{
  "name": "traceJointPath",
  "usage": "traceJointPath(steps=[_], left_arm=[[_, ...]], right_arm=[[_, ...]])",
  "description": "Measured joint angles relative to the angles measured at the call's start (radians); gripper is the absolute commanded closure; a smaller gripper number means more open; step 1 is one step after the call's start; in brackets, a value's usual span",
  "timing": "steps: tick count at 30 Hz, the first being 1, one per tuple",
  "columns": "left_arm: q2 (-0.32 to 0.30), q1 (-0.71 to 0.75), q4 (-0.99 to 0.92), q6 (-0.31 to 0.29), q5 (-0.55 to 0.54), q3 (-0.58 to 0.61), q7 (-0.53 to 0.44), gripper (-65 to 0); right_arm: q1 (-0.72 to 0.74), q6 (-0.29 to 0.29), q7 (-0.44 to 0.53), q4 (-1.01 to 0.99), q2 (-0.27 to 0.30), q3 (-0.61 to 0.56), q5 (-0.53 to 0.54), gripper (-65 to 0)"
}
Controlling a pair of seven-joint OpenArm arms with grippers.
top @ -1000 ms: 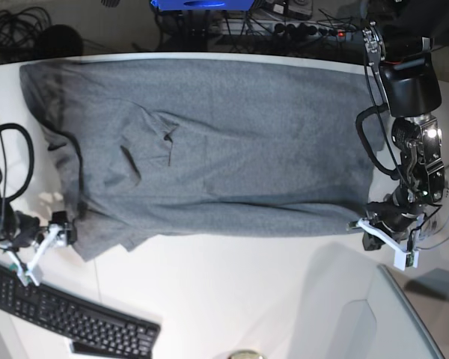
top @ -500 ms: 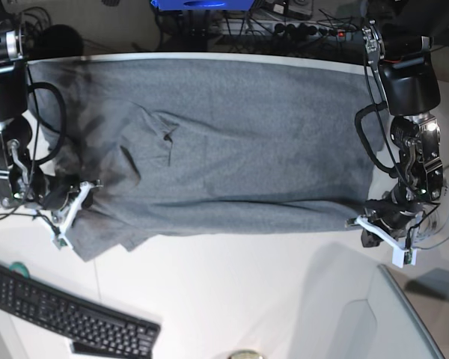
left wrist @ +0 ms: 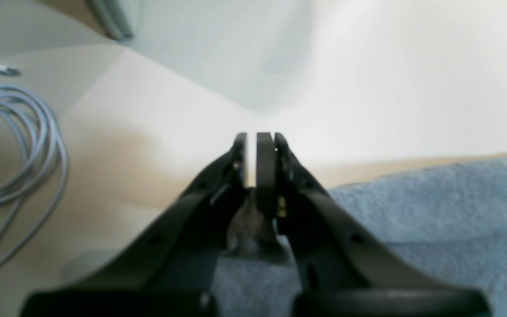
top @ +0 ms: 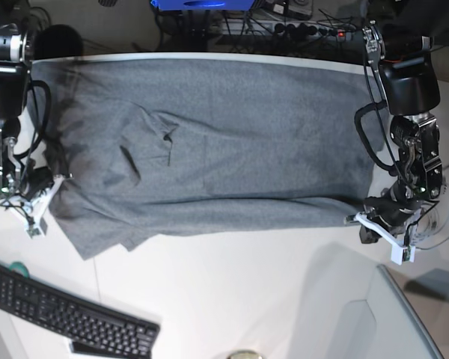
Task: Layout the t-shirt on the table in an organized manner, then fold the t-shirt properly
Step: 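Grasp the t-shirt hem corners with both grippers and pull them apart, then regrasp the hem corner with the right gripper and pull it outward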
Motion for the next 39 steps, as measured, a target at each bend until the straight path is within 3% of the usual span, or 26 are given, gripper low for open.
traceJointPath(steps=[4, 7, 12, 16, 18, 23, 28, 30, 36, 39], left_arm=[[-0.001, -0.001, 0.000, 0.000, 0.000, -0.002, -0.001, 0.0], [0.000, 0.000, 0.000, 0.000, 0.000, -0.002, -0.002, 0.0], [0.000, -0.001, 0.000, 0.003, 0.000, -0.002, -0.002, 0.0], [0.000, -0.001, 0.000, 0.002, 0.000, -0.002, 0.000, 0.0], [0.000, -0.001, 0.000, 0.003, 0.000, -0.002, 0.000, 0.0], [-0.002, -0.001, 0.000, 0.003, 0.000, -0.002, 0.000, 0.0], [-0.002, 0.000, 0.000, 0.003, 0.000, -0.002, 0.000, 0.0], [-0.002, 0.000, 0.000, 0.002, -0.001, -0.002, -0.001, 0.0], [-0.002, 0.002, 0.000, 0.002, 0.000, -0.002, 0.000, 0.0], [-0.002, 0.003, 0.000, 0.002, 0.000, -0.002, 0.000, 0.0]], right_arm=[[-0.002, 0.002, -0.003, 0.043, 0.001, 0.053, -0.132, 0.0], [-0.030, -0.002, -0.011, 0.173, 0.006, 0.050, -0.147, 0.0], [-0.164, 0.011, -0.126, 0.412, -0.108, 0.036, -0.146, 0.0], [-0.214, 0.116, -0.169, 0.464, -0.161, 0.039, -0.160, 0.0], [-0.205, 0.129, -0.163, 0.448, -0.174, 0.046, -0.156, 0.0], [-0.176, 0.135, -0.156, 0.306, -0.148, 0.079, -0.146, 0.0], [-0.099, 0.129, -0.099, 0.164, -0.058, 0.175, -0.164, 0.0], [-0.083, 0.102, -0.091, 0.132, -0.040, 0.192, -0.163, 0.0], [-0.086, 0.102, -0.092, 0.219, -0.051, 0.196, -0.160, -0.2], [0.021, 0.094, -0.012, 0.196, -0.077, 0.207, -0.157, -4.5]])
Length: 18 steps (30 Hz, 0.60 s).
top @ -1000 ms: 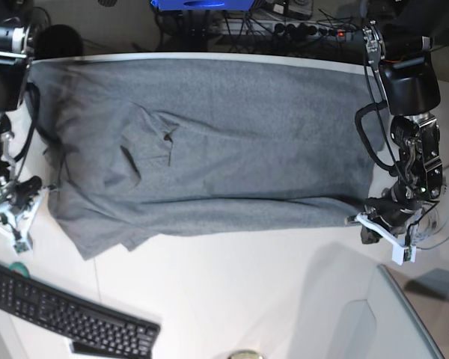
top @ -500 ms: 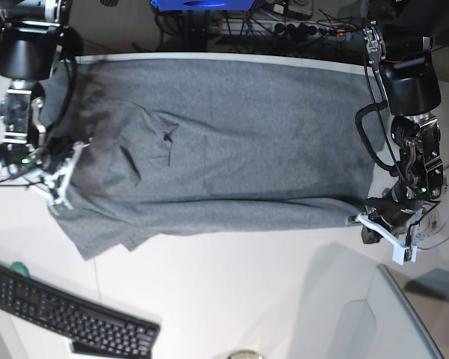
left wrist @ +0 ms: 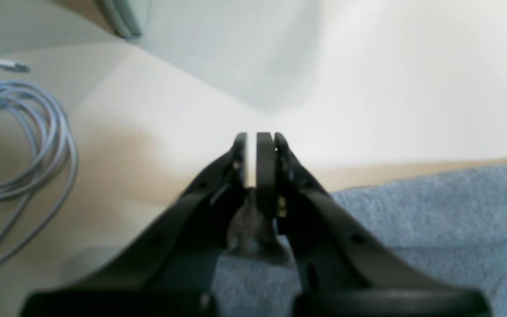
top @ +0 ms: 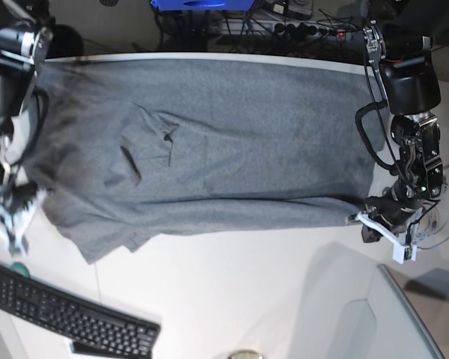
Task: Layout the t-shirt on the table in an organized manner, then fold the t-shirt properly
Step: 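Regrasp the hem corner with the right gripper and pull it outward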
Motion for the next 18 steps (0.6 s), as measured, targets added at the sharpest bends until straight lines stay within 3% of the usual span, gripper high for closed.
traceJointPath(steps=[4, 6, 8, 10, 14, 18], left_arm=[[-0.001, 0.003, 0.004, -0.002, 0.000, -0.001, 0.001, 0.0], [0.000, 0.002, 0.004, -0.002, 0.000, 0.000, 0.000, 0.0], [0.000, 0.003, 0.003, -0.002, 0.000, 0.000, -0.003, 0.0], [0.000, 0.003, 0.002, -0.002, 0.000, 0.000, 0.000, 0.0], [-0.001, 0.004, 0.002, -0.002, 0.000, 0.000, 0.000, 0.0], [-0.006, 0.004, 0.002, 0.001, 0.000, 0.000, 0.000, 0.0]], right_arm=[[0.235, -0.008, 0.191, -0.401, 0.009, -0.004, 0.004, -28.7], [0.286, -0.006, 0.291, -0.598, 0.033, -0.005, 0.005, -42.2], [0.300, -0.006, 0.383, -0.750, 0.058, -0.008, -0.010, -51.2], [0.316, -0.015, 0.462, -0.852, 0.074, -0.009, -0.024, -52.8], [0.368, -0.019, 0.478, -0.896, 0.081, -0.009, -0.002, -52.8], [0.359, -0.074, 0.493, -0.893, 0.080, -0.009, -0.007, -52.7]])
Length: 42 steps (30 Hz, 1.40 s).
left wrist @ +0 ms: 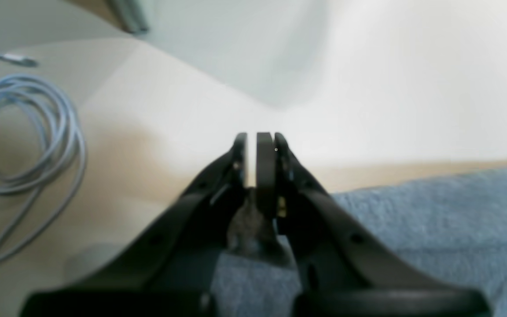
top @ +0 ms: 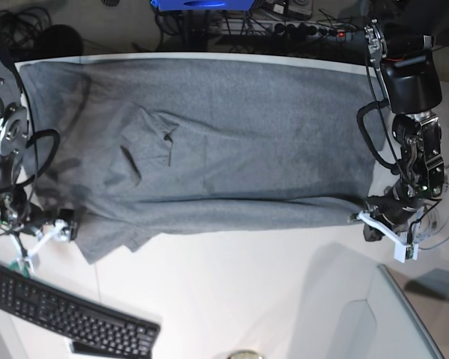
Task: Layout the t-shirt on the table in an organized manner, then fold the t-shirt properly
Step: 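Regrasp the hem corner with the right gripper and pull it outward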
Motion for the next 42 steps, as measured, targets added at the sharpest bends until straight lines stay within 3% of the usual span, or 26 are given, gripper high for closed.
traceJointPath(steps=[2, 6, 10, 13, 14, 18, 23, 25, 34, 36, 40, 42], left_arm=[[0.001, 0.000, 0.000, -0.003, 0.000, 0.000, 0.000, 0.0], [0.000, 0.000, 0.000, -0.003, 0.000, 0.000, 0.000, 0.0], [0.000, 0.000, 0.000, -0.003, 0.000, 0.000, 0.000, 0.0], [0.000, 0.000, 0.000, -0.003, 0.000, 0.000, 0.000, 0.0], [0.000, 0.000, 0.000, -0.003, 0.000, 0.000, 0.000, 0.0], [0.000, 0.000, 0.000, -0.003, 0.000, 0.000, 0.000, 0.0], [0.000, 0.000, 0.000, -0.003, 0.000, 0.000, 0.000, 0.0], [0.000, 0.000, 0.000, -0.003, 0.000, 0.000, 0.000, 0.0], [0.000, 0.000, 0.000, -0.003, 0.000, 0.000, 0.000, 0.0], [0.000, 0.000, 0.000, -0.003, 0.000, 0.000, 0.000, 0.0], [0.000, 0.000, 0.000, -0.003, 0.000, 0.000, 0.000, 0.0], [0.000, 0.000, 0.000, -0.003, 0.000, 0.000, 0.000, 0.0]], right_arm=[[-0.013, -0.002, 0.008, -0.006, 0.002, 0.000, 0.000, -48.0], [-0.009, -0.004, 0.020, -0.006, -0.005, 0.000, 0.000, -30.3], [-0.003, -0.010, 0.024, -0.006, -0.008, 0.000, 0.000, -20.1], [-0.006, -0.057, 0.017, -0.006, -0.005, 0.000, 0.000, -2.1], [-0.006, -0.059, 0.017, -0.006, -0.005, 0.000, 0.000, 0.0], [-0.006, -0.068, 0.018, -0.006, -0.005, 0.000, 0.000, -10.1], [-0.003, -0.068, 0.025, -0.005, -0.005, 0.003, 0.003, -34.7], [-0.002, -0.068, 0.024, -0.005, -0.005, 0.002, 0.004, -36.9], [-0.035, -0.068, 0.051, -0.006, -0.006, 0.002, 0.001, -36.5], [-0.038, -0.068, 0.055, -0.006, -0.006, 0.002, 0.001, -29.3], [-0.037, -0.068, 0.058, -0.006, -0.006, 0.002, 0.001, -5.0], [-0.037, -0.068, 0.058, -0.006, -0.006, 0.002, 0.002, 0.0]])
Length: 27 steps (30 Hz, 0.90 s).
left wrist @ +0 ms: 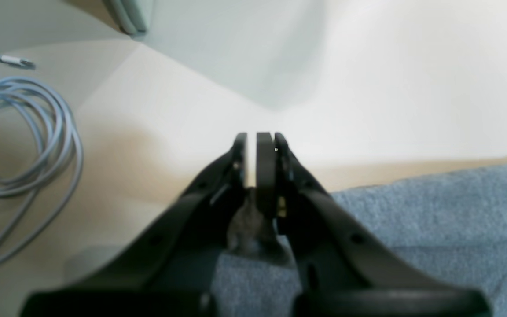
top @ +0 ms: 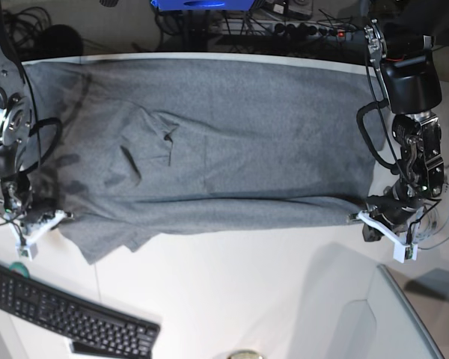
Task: Layout the t-shirt on the table in an organized manner, then fold the t-shirt properly
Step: 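Regrasp the hem corner with the right gripper and pull it outward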
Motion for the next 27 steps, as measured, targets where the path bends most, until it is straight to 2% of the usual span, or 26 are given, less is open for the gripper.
traceJointPath(steps=[7, 12, 15, 20, 22, 24, 25, 27], left_arm=[[0.000, 0.000, 0.000, 0.000, 0.000, 0.000, 0.000, 0.0], [0.001, 0.000, 0.000, 0.000, 0.000, 0.004, 0.000, 0.0], [0.000, 0.000, 0.000, 0.000, 0.000, 0.004, 0.000, 0.0], [0.000, 0.000, 0.000, 0.000, 0.000, 0.004, 0.000, 0.0], [0.001, 0.000, 0.000, 0.000, 0.000, 0.004, 0.000, 0.0], [0.000, 0.000, 0.000, 0.000, 0.000, 0.004, 0.000, 0.0], [0.000, 0.000, 0.000, 0.000, 0.000, 0.003, 0.000, 0.0], [0.000, 0.000, 0.000, 0.000, 0.000, 0.003, 0.000, 0.0]], right_arm=[[0.024, 0.000, -0.003, 0.002, 0.000, 0.000, 0.000, -1.8], [-0.006, 0.000, -0.004, 0.115, -0.014, 0.001, -0.001, -26.0], [-0.010, 0.000, 0.003, 0.131, -0.031, 0.000, 0.002, -31.4], [-0.008, -0.002, -0.003, 0.030, -0.034, 0.000, -0.001, -31.5], [-0.006, -0.054, 0.002, 0.008, -0.036, 0.000, -0.001, -31.4], [-0.003, -0.074, 0.002, 0.008, -0.035, -0.002, -0.001, -31.2], [0.000, -0.076, 0.003, 0.008, -0.035, -0.002, 0.000, -29.9], [0.002, -0.076, 0.004, 0.008, -0.034, -0.003, 0.000, -20.3]])
